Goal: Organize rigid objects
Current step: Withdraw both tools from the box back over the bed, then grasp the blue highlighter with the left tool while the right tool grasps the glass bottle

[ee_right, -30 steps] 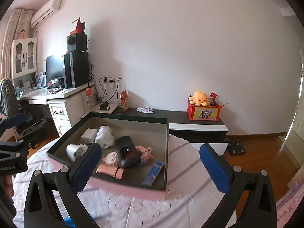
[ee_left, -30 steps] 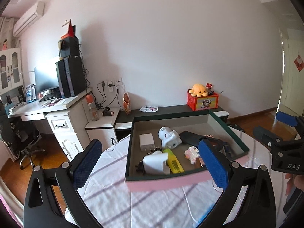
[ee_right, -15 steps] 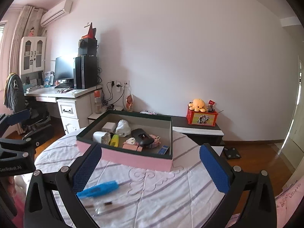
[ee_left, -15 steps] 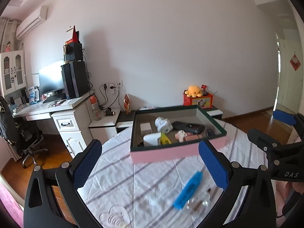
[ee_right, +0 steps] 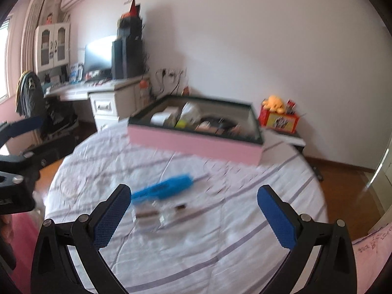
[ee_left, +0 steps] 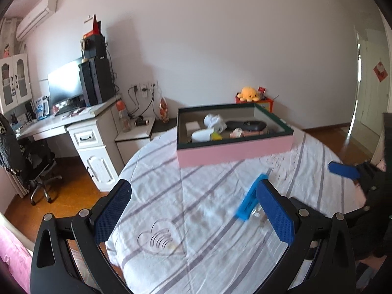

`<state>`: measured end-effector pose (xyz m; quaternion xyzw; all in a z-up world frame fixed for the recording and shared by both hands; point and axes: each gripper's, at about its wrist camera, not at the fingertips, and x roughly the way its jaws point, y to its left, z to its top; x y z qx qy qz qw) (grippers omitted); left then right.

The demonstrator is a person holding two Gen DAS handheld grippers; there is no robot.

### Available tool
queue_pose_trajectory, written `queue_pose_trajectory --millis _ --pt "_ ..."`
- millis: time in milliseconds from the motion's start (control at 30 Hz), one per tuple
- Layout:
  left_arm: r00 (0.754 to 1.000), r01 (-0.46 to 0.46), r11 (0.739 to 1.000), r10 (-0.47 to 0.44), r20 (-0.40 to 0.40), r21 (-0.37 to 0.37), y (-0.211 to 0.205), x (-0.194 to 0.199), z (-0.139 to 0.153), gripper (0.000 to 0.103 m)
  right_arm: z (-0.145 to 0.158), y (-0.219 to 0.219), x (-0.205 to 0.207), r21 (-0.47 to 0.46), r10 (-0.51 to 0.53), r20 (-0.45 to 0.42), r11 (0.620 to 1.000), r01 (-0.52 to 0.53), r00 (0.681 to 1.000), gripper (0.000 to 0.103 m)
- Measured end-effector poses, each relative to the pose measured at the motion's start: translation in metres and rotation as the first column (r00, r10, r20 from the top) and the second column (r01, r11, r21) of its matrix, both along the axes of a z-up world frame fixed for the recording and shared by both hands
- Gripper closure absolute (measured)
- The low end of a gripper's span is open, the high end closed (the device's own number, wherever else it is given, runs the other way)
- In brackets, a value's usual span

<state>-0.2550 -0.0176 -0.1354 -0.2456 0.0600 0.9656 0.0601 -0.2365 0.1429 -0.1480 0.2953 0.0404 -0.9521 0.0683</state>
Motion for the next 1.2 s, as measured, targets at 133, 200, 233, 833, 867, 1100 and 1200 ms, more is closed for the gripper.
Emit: queue_pose_trajectory --millis 133,200,233,833,867,1100,1200 --pt "0.999 -0.016 1.0 0.016 0.03 -0.008 -0.013 0.001 -0.009 0.0 -0.026 -0.014 -0.015 -0.025 0.035 0.085 0.999 -0.033 0.996 0.0" --pt "0.999 -0.019 1.0 0.019 0.04 -0.008 -0.017 0.001 -0.013 0.0 -0.036 -0.019 -0.024 -0.013 0.029 0.107 1.0 -0.028 0.994 0.0" --pt "0.999 -0.019 1.0 0.019 0.046 -0.009 -0.02 0.001 -0.014 0.0 -0.038 -0.02 -0.027 -0.011 0.029 0.117 1.0 -0.027 0.993 0.0" --pt "0.986 0.091 0.996 -0.086 0.143 -0.026 0.032 -0.036 -0.044 0.0 -0.048 0.036 -0.052 0.001 -0.058 0.202 0.998 0.059 0.978 0.027" --pt "0.983 0.103 0.994 -0.097 0.153 -0.03 0.038 -0.04 -0.047 0.0 -0.047 0.042 -0.054 -0.001 -0.066 0.202 0.998 0.068 0.977 0.027" --pt "0.963 0.177 0.981 -0.157 0.219 -0.075 0.074 -0.073 -0.07 0.0 -0.047 0.077 -0.072 -0.038 -0.089 0.211 0.994 0.099 0.973 0.027" --pt "0.949 0.183 0.979 -0.152 0.275 -0.092 0.084 -0.089 -0.083 0.0 -0.047 0.076 -0.073 -0.052 -0.08 0.211 0.994 0.092 0.974 0.027"
